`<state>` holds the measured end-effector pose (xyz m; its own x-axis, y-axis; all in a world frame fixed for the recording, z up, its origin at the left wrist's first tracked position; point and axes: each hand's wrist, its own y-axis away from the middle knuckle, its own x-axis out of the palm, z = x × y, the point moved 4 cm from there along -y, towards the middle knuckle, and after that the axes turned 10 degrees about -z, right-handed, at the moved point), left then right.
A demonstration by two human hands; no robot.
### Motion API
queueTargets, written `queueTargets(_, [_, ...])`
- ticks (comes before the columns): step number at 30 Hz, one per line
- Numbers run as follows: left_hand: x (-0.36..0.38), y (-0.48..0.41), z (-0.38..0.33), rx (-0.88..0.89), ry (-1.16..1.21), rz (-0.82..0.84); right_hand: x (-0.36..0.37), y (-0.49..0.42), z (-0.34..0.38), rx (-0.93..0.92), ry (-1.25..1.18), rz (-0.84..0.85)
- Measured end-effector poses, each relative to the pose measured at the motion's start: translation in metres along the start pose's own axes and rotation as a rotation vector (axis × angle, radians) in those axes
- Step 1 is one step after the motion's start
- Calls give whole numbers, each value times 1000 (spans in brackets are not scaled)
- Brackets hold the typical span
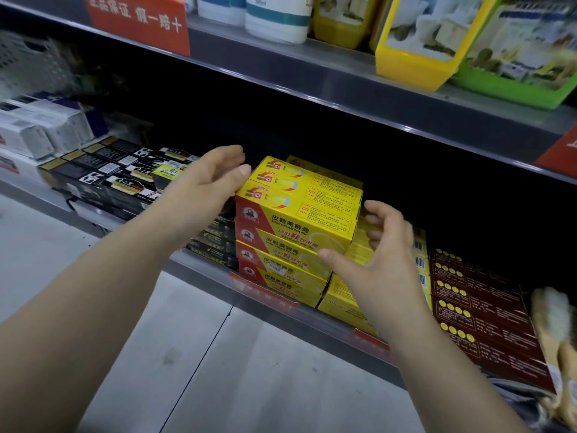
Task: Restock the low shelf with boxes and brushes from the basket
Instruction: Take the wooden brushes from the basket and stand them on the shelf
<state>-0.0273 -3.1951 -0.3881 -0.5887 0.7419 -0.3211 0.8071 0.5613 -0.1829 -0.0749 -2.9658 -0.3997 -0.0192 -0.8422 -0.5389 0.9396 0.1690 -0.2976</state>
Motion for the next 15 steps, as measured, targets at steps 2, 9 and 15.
queueTargets(2, [-19,1,0,41,-28,11,-6,6,17,-115,77,30])
queueTargets(9, [-84,-8,33,8,72,-326,33,27,76,-309,69,333])
queueTargets(15, [-73,-18,85,-251,125,-267,116,42,108,-456,239,543])
